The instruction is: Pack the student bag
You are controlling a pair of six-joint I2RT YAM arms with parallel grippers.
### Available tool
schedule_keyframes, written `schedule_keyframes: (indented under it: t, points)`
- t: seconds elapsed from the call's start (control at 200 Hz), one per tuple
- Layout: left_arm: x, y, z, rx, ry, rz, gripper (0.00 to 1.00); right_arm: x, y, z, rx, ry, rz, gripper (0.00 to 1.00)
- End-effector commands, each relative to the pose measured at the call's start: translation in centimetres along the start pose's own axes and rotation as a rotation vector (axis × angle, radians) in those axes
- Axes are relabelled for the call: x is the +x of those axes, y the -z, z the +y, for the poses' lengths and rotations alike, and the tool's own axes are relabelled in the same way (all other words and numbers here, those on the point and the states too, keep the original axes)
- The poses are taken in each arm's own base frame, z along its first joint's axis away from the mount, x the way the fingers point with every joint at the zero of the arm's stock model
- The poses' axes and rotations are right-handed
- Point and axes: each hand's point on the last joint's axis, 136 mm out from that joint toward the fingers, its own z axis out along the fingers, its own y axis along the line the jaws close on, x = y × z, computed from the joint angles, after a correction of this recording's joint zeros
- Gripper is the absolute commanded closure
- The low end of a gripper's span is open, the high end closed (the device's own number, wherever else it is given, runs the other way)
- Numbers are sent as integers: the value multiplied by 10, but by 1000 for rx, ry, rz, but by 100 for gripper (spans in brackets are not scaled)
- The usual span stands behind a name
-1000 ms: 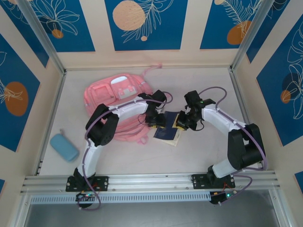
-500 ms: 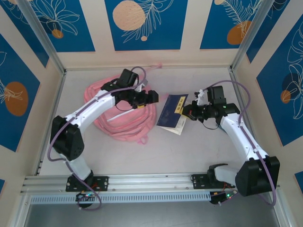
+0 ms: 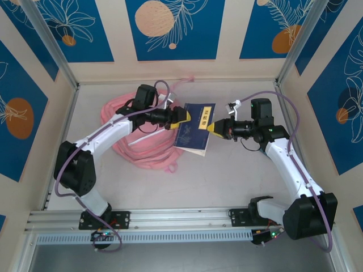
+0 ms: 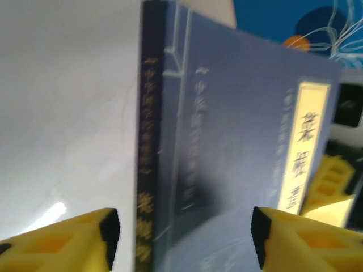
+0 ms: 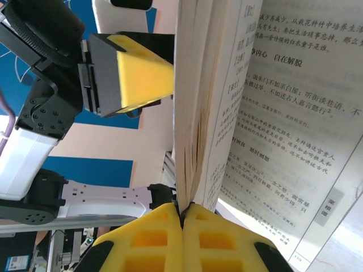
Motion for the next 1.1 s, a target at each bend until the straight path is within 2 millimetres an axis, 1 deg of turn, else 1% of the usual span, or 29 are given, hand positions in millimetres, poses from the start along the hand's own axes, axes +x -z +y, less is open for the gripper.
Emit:
schedule_keyframes:
  t: [0.0,0.1,0.14,0.17,0.205,0.255,0.31,0.335,0.375,0.445,0.51,0.57,0.685,0.76,0.84,0.95,1.095]
  points:
    - [-2,10,-31,100,-65,-13,55,-2,4,20,-73,36,15,100]
    - [-5,12,-35,106,-64,-25,73,-5,4,15,-57,24,4,100]
    - [-6,14,-36,105,-68,-31,85,-8,4,9,-29,9,-6,100]
    - [-8,15,-37,101,-68,-40,93,-9,4,5,-5,-1,-10,95]
    - [-10,18,-38,94,-68,-53,100,-10,5,-1,23,-26,-17,86]
    - [-14,22,-37,72,-61,-77,100,-14,7,-12,75,-66,-42,67]
    - [-19,27,-34,40,-53,-112,100,-16,8,-22,128,-100,-77,41]
    - [-21,30,-33,24,-49,-130,100,-17,9,-26,142,-115,-95,32]
    - [-26,36,-30,-10,-40,-169,100,-19,9,-29,145,-137,-117,22]
    - [-36,47,-25,-68,-13,-261,100,-19,6,-27,99,-178,-144,13]
    - [-46,60,-20,-120,22,-365,100,-20,-1,-21,50,-200,-160,9]
    - [-55,69,-20,-124,60,-457,100,-20,-9,-20,35,-242,-171,6]
    - [-72,87,-26,-80,109,-616,100,-20,-26,-9,-30,-307,-168,5]
    - [-79,97,-27,-81,143,-705,100,-24,-36,3,-75,-325,-174,3]
    - [-86,102,-31,-62,151,-779,100,-26,-48,16,-106,-338,-187,1]
    - [-94,105,-41,-22,164,-841,100,-30,-64,29,-140,-379,-200,0]
    - [-102,113,-50,32,184,-920,100,-40,-78,38,-192,-431,-232,0]
